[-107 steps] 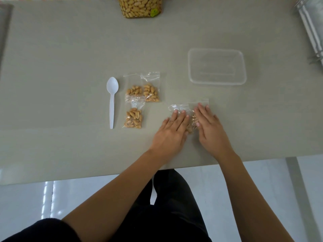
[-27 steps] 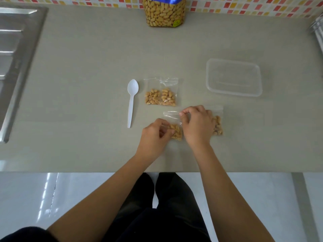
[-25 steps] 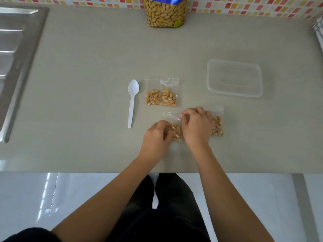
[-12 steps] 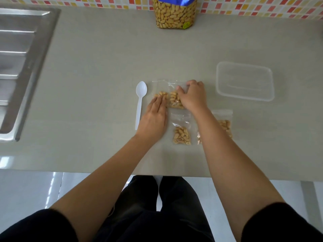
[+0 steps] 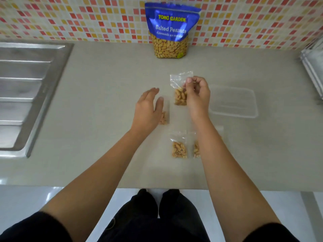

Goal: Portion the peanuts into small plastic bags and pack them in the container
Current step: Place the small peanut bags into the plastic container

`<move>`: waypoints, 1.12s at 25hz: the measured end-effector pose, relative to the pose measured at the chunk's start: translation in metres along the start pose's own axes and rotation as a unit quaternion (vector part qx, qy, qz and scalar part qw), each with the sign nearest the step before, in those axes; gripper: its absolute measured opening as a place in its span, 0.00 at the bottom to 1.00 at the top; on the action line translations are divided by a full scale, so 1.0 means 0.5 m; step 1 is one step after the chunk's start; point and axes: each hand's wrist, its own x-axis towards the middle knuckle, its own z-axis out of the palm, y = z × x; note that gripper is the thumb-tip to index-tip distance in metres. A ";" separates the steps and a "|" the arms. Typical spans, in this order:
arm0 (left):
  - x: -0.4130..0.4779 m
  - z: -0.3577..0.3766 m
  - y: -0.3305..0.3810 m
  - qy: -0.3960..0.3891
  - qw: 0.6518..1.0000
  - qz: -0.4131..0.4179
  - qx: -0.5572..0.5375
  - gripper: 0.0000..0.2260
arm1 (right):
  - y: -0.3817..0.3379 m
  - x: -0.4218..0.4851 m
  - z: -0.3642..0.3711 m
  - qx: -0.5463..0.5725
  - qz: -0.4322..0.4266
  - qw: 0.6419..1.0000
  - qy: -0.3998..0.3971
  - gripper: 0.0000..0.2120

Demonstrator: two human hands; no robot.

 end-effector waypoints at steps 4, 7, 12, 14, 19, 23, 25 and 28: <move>0.090 -0.073 0.101 -0.061 0.982 -0.047 -0.171 0.19 | -0.074 0.000 0.016 0.021 -0.038 0.999 -0.027 0.05; 0.116 -0.105 0.133 -0.070 0.981 0.005 -0.180 0.14 | -0.113 -0.009 0.014 0.039 -0.037 0.998 -0.033 0.05; 0.109 -0.110 0.163 -0.043 0.992 0.096 -0.073 0.05 | -0.132 -0.021 -0.004 -0.015 -0.077 0.997 -0.023 0.04; 0.104 -0.105 0.169 -0.041 0.990 0.128 -0.033 0.05 | -0.128 -0.028 -0.008 -0.059 -0.094 0.994 -0.016 0.04; 0.088 -0.070 0.172 -0.015 0.981 0.187 0.056 0.05 | -0.109 -0.060 -0.005 -0.132 -0.107 0.980 0.099 0.04; 0.080 -0.060 0.153 -0.005 0.975 0.208 0.078 0.05 | -0.103 -0.066 -0.018 -0.117 -0.095 0.978 0.144 0.05; 0.073 -0.059 0.142 -0.010 0.972 0.215 0.092 0.06 | -0.096 -0.070 -0.023 -0.122 -0.091 0.977 0.147 0.05; 0.059 -0.062 0.124 -0.012 0.981 0.182 0.069 0.06 | -0.080 -0.077 -0.025 -0.110 -0.074 0.983 0.124 0.04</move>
